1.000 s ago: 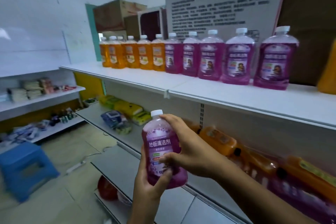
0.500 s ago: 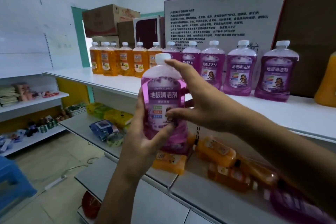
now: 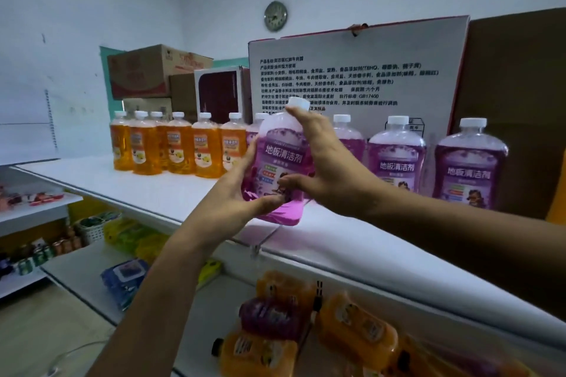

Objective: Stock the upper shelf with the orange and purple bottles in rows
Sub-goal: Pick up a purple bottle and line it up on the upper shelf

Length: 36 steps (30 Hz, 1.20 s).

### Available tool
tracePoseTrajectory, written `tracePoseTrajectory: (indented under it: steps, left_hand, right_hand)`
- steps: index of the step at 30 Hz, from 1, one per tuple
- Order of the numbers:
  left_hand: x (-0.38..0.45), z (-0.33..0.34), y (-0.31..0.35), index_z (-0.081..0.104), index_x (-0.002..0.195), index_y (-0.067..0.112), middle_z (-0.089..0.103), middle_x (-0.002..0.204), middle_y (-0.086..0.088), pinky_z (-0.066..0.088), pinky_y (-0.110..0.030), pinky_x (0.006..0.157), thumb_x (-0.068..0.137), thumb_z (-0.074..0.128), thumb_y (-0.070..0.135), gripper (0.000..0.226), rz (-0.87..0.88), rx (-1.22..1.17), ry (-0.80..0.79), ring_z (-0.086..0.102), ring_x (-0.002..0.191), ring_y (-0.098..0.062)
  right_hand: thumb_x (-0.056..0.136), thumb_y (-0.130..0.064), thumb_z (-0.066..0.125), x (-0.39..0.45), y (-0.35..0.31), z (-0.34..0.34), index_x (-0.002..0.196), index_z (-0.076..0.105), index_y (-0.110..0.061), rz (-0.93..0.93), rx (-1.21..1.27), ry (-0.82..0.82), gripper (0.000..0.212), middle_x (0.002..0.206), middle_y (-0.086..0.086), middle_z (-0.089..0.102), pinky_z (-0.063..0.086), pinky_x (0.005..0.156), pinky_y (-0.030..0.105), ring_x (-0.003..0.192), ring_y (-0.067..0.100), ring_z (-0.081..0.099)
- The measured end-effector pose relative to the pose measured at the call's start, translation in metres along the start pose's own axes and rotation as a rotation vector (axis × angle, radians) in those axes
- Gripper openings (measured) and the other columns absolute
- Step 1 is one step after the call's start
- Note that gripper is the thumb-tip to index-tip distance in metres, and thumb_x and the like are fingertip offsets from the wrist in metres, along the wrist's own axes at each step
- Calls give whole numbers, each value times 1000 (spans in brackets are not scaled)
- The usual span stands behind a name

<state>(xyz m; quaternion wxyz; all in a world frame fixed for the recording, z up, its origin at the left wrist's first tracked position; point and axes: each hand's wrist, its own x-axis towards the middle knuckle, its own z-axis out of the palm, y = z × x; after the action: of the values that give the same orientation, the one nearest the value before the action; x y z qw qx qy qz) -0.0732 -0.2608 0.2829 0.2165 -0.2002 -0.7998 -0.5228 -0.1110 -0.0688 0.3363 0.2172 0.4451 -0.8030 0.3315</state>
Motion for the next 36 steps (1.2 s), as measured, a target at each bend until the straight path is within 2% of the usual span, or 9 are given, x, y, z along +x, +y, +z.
tracePoseTrajectory:
  steps: [2, 4, 9, 12, 15, 20, 25, 30, 36]
  left_hand:
    - [4, -7, -16, 19, 153, 47, 62, 128, 17, 51, -34, 101, 76, 81, 38, 99, -54, 56, -29, 61, 115, 1]
    - [3, -16, -29, 21, 148, 54, 63, 125, 21, 51, -26, 96, 71, 81, 47, 98, -88, 75, -49, 61, 113, 2]
    - [8, -51, -47, 29, 133, 58, 64, 112, 36, 49, -4, 77, 70, 81, 42, 83, -149, 72, -110, 61, 106, 11]
    - [16, -70, -57, 38, 129, 51, 66, 112, 30, 50, -15, 86, 72, 77, 46, 70, -168, 174, -145, 62, 106, 6]
    - [26, -82, -71, 44, 137, 37, 61, 132, 11, 44, -35, 103, 86, 69, 43, 57, -223, 333, -184, 58, 117, -11]
    - [32, -89, -90, 42, 143, 28, 55, 143, 2, 39, -27, 92, 97, 57, 39, 50, -192, 553, -239, 54, 125, -17]
    - [34, -87, -99, 46, 142, 22, 56, 142, -2, 44, -33, 93, 98, 51, 45, 50, -144, 611, -253, 55, 122, -21]
    - [32, -91, -100, 49, 141, 17, 57, 141, -5, 44, -33, 92, 97, 51, 47, 53, -109, 599, -256, 55, 122, -23]
    - [28, -96, -101, 64, 125, 13, 65, 128, -6, 42, -29, 84, 96, 54, 38, 40, 0, 496, -166, 60, 112, -21]
  right_hand:
    - [82, -12, 81, 8, 7, 10, 157, 16, -25, 1, -68, -40, 101, 153, 4, 24, 42, 105, 14, 131, 13, 40]
    - [81, -16, 82, 17, 9, 21, 158, 14, -26, -31, -159, -80, 102, 156, 3, 22, 41, 111, 28, 134, 24, 45]
    - [79, -13, 82, 38, -2, 56, 153, 10, -38, -63, -253, -78, 106, 159, -2, 11, 51, 100, 40, 120, 37, 59]
    - [79, -8, 81, 53, -8, 79, 151, 9, -36, -20, -334, -57, 106, 160, 0, 5, 52, 99, 50, 114, 41, 61]
    - [81, -2, 77, 71, -12, 98, 153, 11, -30, 81, -373, -29, 103, 161, 6, 2, 54, 95, 51, 111, 43, 61]
    - [83, 5, 73, 96, -6, 118, 158, 5, -27, 246, -454, -20, 105, 163, 14, -5, 54, 95, 50, 111, 41, 60]
    - [83, 8, 71, 108, 3, 123, 158, 4, -28, 365, -482, 1, 107, 163, 14, -6, 54, 96, 47, 115, 37, 58]
    - [83, 11, 68, 112, 13, 127, 157, 6, -29, 412, -499, 34, 105, 163, 14, -4, 58, 88, 41, 107, 34, 61]
    - [84, 5, 70, 110, 5, 125, 158, 7, -31, 443, -507, 45, 104, 165, 13, -7, 55, 93, 49, 122, 42, 55]
